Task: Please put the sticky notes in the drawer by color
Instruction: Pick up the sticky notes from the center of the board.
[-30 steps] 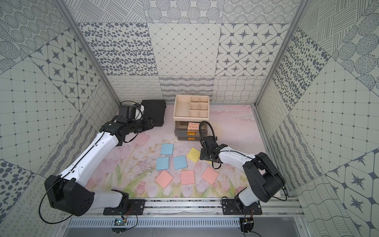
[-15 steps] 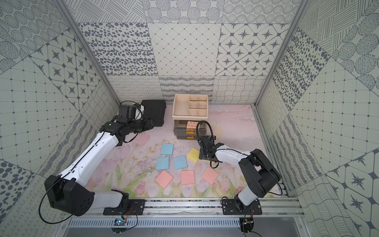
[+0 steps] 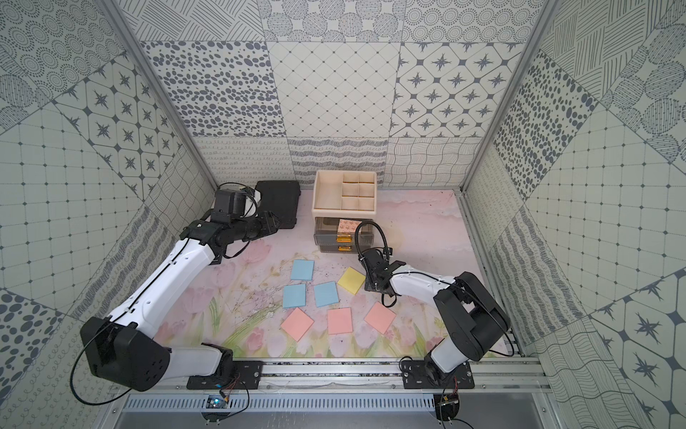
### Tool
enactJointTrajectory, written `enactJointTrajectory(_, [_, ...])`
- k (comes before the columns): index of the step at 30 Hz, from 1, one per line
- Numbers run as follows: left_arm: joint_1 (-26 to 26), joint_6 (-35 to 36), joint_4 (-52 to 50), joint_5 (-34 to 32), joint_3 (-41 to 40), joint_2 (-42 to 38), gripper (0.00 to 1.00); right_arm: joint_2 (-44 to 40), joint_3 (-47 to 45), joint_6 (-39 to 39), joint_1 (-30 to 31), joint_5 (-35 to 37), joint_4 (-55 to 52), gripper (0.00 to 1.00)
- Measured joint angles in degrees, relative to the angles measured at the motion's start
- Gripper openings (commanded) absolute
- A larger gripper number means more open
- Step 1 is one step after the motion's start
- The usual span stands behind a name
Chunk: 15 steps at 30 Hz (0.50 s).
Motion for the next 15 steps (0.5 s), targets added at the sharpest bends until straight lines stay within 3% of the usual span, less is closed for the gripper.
enactJointTrajectory(7, [0.00, -0.02, 0.00, -0.02, 0.00, 0.00, 0.53, -0.42, -0.50, -0.13, -0.04, -0.33, 0.42, 0.91])
enactJointTrajectory(13, [0.00, -0.02, 0.00, -0.20, 0.13, 0.00, 0.53, -0.42, -0.61, -0.76, 0.00, -1.11, 0.79, 0.68])
enactJointTrajectory(15, [0.00, -0.04, 0.00, -0.22, 0.28, 0.00, 0.53, -0.44, -0.68, -0.90, 0.00, -1.09, 0.74, 0.65])
